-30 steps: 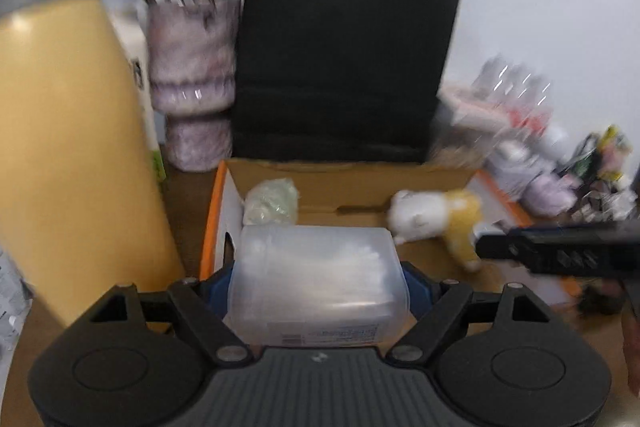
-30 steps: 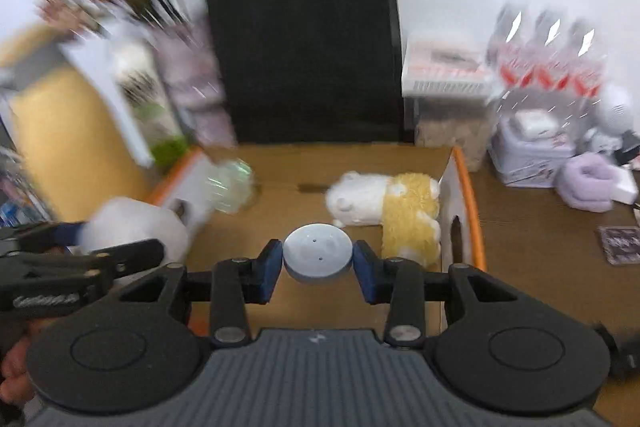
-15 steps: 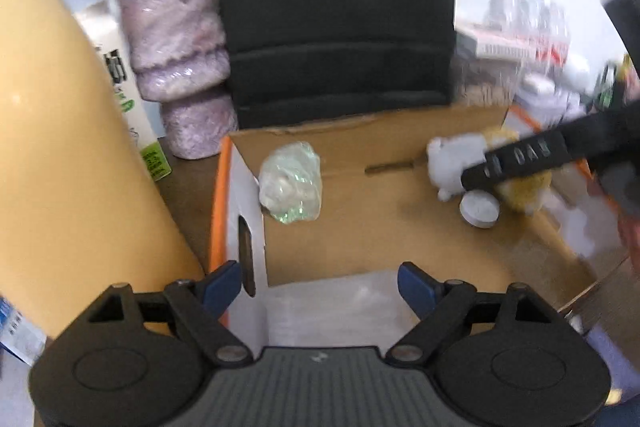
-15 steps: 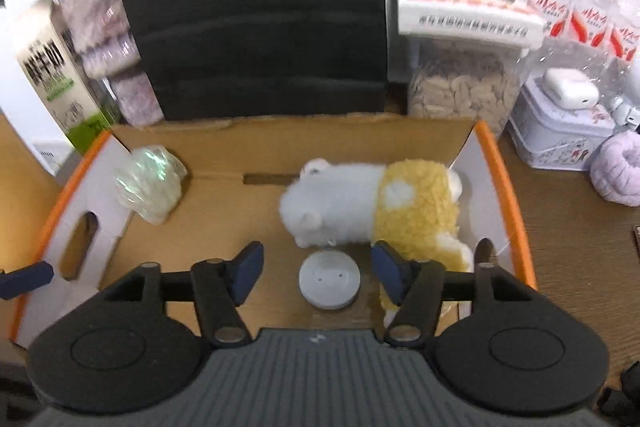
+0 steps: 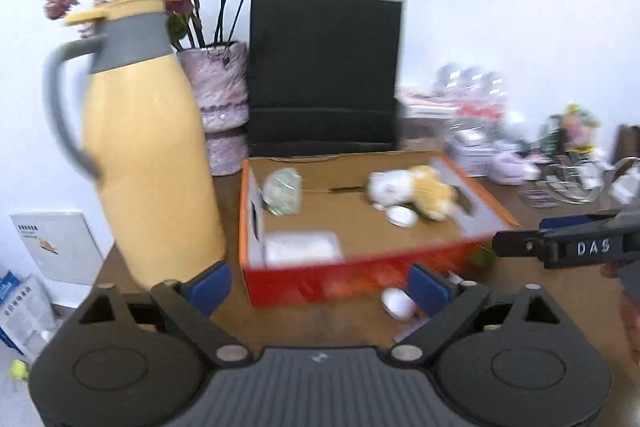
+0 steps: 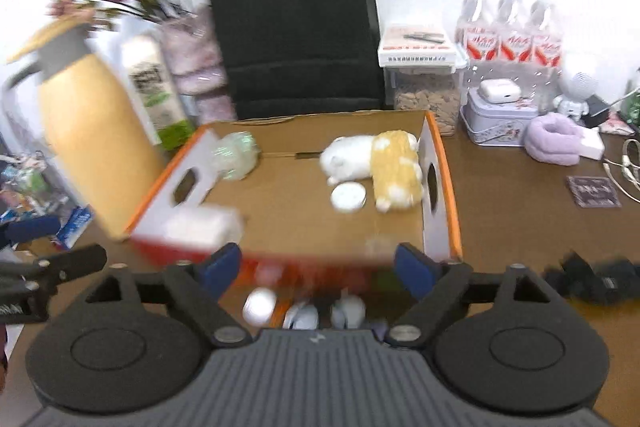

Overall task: Organize objects
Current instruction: 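Grasp the navy pouch with the right tool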

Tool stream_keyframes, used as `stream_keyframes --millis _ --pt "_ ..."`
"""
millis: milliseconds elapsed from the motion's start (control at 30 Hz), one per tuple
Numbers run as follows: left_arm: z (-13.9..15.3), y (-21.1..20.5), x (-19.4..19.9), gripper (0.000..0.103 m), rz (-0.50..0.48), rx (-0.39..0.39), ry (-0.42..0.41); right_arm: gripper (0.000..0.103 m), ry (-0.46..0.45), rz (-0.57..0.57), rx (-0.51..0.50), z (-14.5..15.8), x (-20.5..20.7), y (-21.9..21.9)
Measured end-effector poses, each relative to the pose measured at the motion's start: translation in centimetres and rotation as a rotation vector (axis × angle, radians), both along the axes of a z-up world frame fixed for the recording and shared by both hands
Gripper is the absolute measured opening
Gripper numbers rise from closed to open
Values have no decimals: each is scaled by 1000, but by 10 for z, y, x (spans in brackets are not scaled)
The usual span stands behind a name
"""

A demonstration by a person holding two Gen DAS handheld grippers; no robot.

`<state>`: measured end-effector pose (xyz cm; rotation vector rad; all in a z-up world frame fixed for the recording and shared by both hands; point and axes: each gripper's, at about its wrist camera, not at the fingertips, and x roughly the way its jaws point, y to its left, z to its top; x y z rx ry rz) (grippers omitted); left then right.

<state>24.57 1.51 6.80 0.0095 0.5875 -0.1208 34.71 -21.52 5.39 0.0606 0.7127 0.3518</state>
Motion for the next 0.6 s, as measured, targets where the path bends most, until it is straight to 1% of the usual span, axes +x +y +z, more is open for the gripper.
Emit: stream_keyframes --millis 67,133,167,267,333,400,467,533,600 --pt "-7 3 -43 98 -12 -42 0 98 -40 -2 1 -4 -48 -14" --pt "-18 7 -86 98 -28 -82 10 99 -41 -13 11 -13 -95 -28" --pt "-24 8 -105 98 -33 -92 19 102 -39 1 20 -18 -121 -36" --pt "-40 11 -153 98 -4 -84 47 103 -32 9 52 -31 -192 -58" --pt "-47 14 -176 98 27 -67 68 103 8 -4 49 -40 -230 -69" --pt "-49 16 -195 98 28 -54 71 103 41 -37 16 -44 -263 -77" --pt "-46 17 -205 98 24 -57 59 103 36 -72 13 -44 -289 -83" --pt "-43 16 -208 98 19 -56 39 103 32 -70 18 -43 -301 -86" --pt "-42 10 -208 98 10 -52 21 103 2 -79 9 -40 -301 -85"
